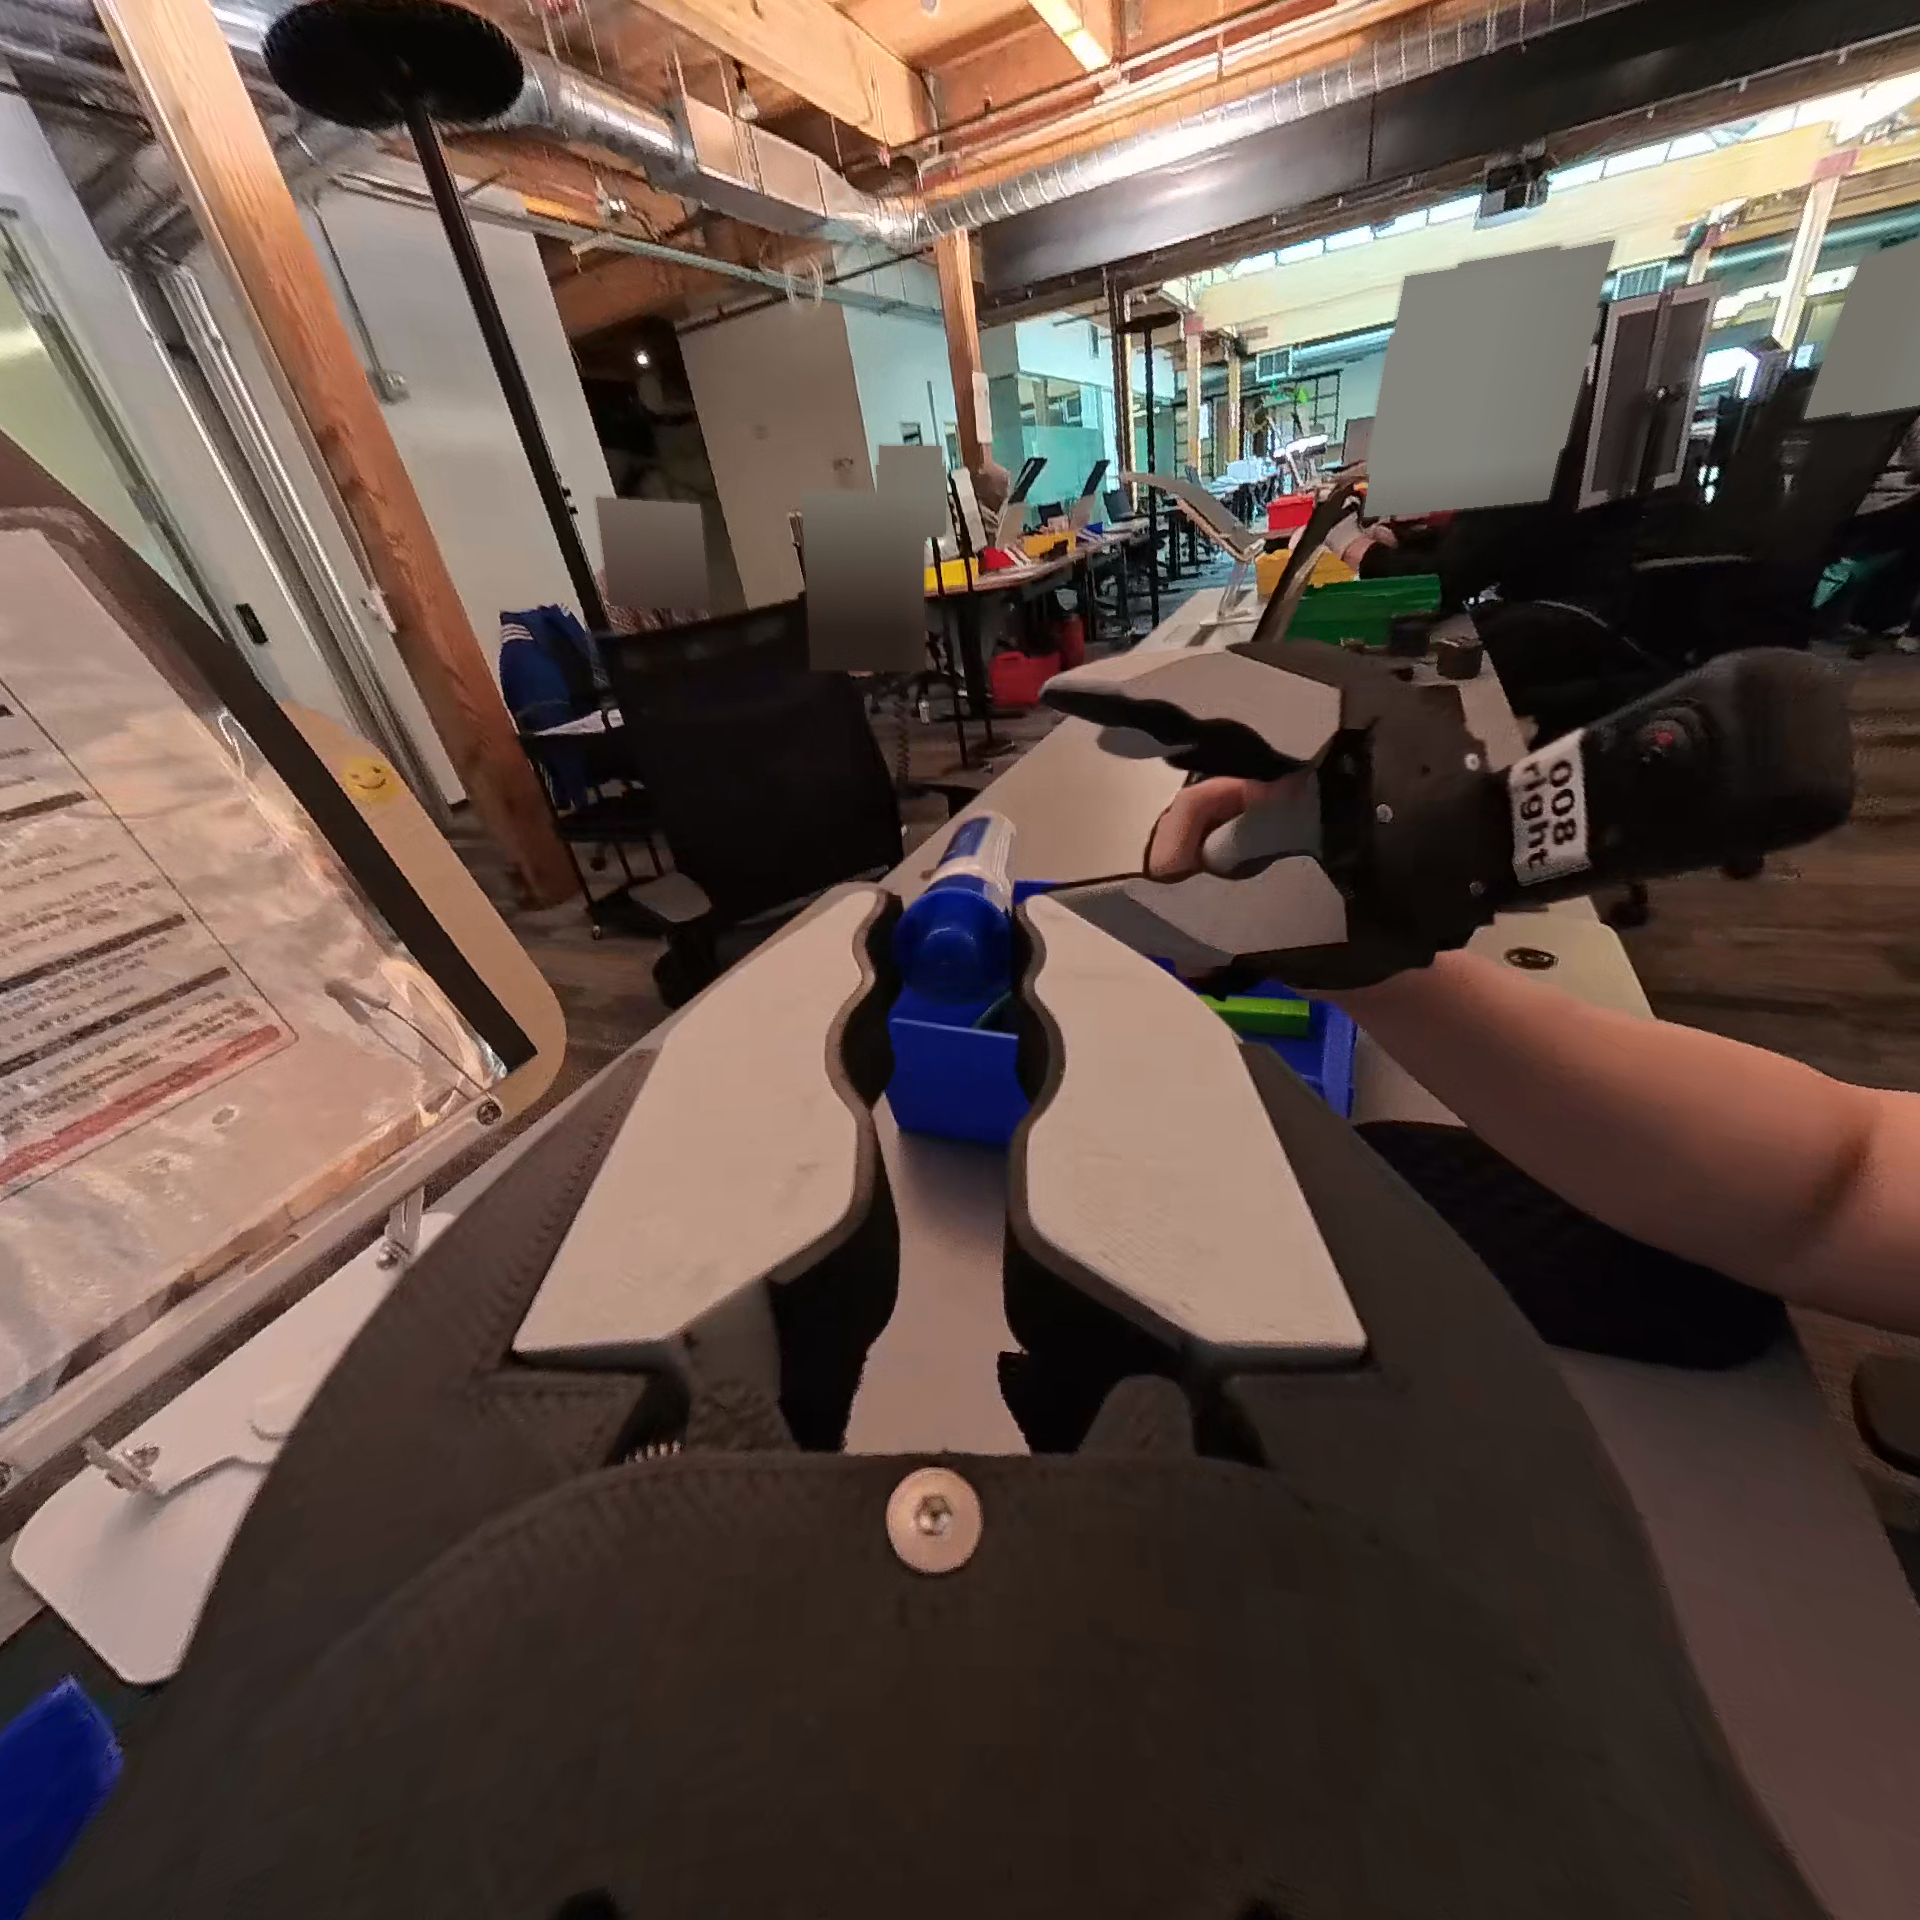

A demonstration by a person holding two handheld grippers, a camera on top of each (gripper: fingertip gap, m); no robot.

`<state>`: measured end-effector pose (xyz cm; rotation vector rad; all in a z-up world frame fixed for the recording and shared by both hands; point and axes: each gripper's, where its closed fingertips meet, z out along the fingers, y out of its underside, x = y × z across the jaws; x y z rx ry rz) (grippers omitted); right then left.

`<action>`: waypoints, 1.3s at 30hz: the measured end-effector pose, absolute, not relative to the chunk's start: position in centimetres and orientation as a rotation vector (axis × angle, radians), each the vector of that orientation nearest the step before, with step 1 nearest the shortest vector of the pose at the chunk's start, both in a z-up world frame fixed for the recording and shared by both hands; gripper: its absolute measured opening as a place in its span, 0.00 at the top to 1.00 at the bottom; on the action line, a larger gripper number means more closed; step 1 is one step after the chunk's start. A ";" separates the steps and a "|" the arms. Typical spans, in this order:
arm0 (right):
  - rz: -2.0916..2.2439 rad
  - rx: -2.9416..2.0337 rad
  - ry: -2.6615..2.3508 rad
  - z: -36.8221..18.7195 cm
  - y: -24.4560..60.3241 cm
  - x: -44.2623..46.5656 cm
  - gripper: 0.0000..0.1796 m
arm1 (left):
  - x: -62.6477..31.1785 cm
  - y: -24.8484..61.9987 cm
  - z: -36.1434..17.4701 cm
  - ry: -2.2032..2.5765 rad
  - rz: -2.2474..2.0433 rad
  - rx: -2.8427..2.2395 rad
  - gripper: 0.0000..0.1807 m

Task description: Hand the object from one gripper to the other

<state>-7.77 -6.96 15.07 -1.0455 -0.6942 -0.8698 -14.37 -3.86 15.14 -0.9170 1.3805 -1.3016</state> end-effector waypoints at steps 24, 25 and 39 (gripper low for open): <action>1.147 -1.202 0.036 12.9 -3.8 -7.3 0.89 | -10.5 -3.6 11.6 1.395 -0.826 -0.829 0.64; 1.186 -1.185 0.037 12.9 -3.7 -7.9 0.89 | -10.0 -3.7 11.2 1.382 -0.754 -0.819 0.66; 1.468 -1.027 0.061 14.3 -4.7 -12.4 0.89 | -10.6 -5.7 13.3 1.152 -0.600 -0.647 0.83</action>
